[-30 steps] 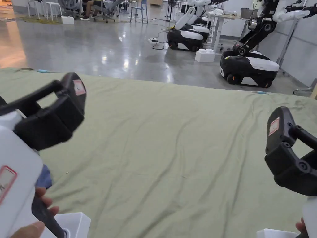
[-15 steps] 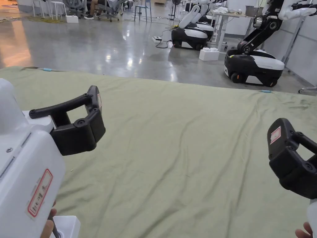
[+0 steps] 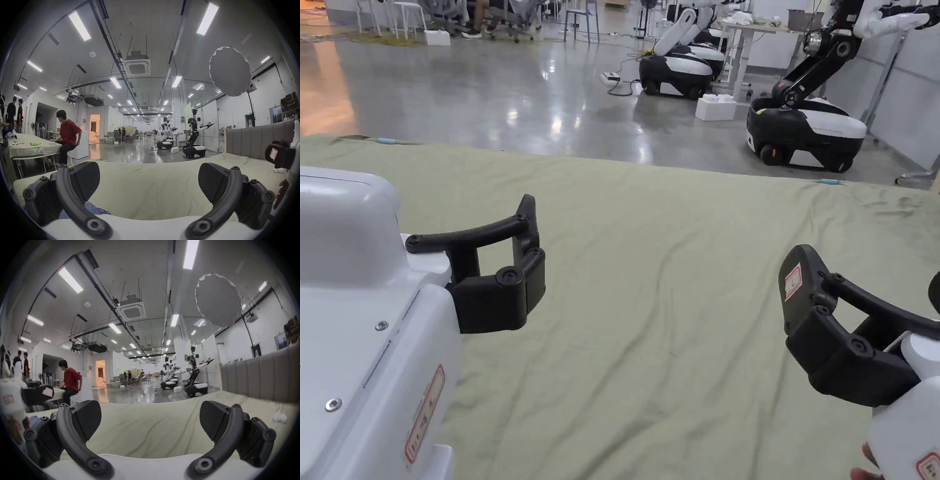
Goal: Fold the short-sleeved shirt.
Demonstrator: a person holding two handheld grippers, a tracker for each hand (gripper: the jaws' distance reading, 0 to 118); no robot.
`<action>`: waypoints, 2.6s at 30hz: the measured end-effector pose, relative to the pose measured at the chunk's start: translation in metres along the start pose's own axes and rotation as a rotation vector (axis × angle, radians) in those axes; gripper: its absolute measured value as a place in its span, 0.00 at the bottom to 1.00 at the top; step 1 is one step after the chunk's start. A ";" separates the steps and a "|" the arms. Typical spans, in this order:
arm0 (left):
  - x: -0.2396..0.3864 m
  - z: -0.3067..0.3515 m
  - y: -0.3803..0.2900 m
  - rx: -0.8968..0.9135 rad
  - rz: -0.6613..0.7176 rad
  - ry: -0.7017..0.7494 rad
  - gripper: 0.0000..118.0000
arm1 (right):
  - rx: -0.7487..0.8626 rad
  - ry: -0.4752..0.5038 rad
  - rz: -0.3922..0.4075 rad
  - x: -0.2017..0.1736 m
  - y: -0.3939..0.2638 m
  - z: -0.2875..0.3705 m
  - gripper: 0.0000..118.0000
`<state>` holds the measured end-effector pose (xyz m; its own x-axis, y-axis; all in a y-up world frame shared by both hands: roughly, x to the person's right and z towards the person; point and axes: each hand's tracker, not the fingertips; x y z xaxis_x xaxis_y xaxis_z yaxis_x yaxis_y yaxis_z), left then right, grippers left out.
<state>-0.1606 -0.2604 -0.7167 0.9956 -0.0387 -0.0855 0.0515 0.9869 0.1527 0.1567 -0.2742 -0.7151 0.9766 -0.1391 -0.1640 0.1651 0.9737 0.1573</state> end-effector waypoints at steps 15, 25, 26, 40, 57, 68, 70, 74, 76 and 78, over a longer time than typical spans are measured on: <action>0.004 -0.006 -0.003 -0.067 -0.023 -0.024 1.00 | -0.036 -0.075 0.096 0.000 -0.003 -0.006 1.00; 0.004 -0.006 0.000 -0.150 0.008 -0.109 0.90 | -0.047 -0.032 0.108 0.003 0.004 -0.001 0.58; 0.004 -0.007 0.001 -0.166 0.025 -0.129 0.82 | -0.033 -0.032 0.108 0.002 0.003 -0.001 0.42; -0.022 -0.001 -0.001 -0.268 0.065 -0.057 0.00 | -0.091 0.067 0.094 -0.028 -0.006 -0.021 0.03; -0.259 0.174 -0.016 -0.514 0.164 0.646 0.00 | -0.303 0.862 -0.226 -0.263 -0.058 -0.083 0.03; -0.339 0.054 -0.135 -0.734 0.612 0.378 0.79 | -0.429 0.727 -0.106 -0.261 -0.093 -0.107 0.03; -0.344 0.028 -0.152 -0.827 0.526 0.392 0.79 | -0.447 0.694 -0.084 -0.257 -0.097 -0.113 0.03; -0.327 -0.004 -0.190 -1.037 0.331 0.404 0.78 | -0.461 0.659 -0.052 -0.251 -0.101 -0.117 0.03; -0.314 -0.004 -0.180 -0.967 0.274 0.435 0.52 | -0.474 0.649 -0.048 -0.249 -0.104 -0.119 0.03; -0.316 -0.001 -0.168 -0.896 0.322 0.467 0.00 | -0.495 0.649 -0.049 -0.247 -0.107 -0.119 0.03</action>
<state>-0.4842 -0.4142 -0.7163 0.8134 0.1215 -0.5689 -0.4754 0.7025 -0.5297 -0.1189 -0.3221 -0.8075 0.6707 -0.1994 -0.7144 -0.0221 0.9574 -0.2880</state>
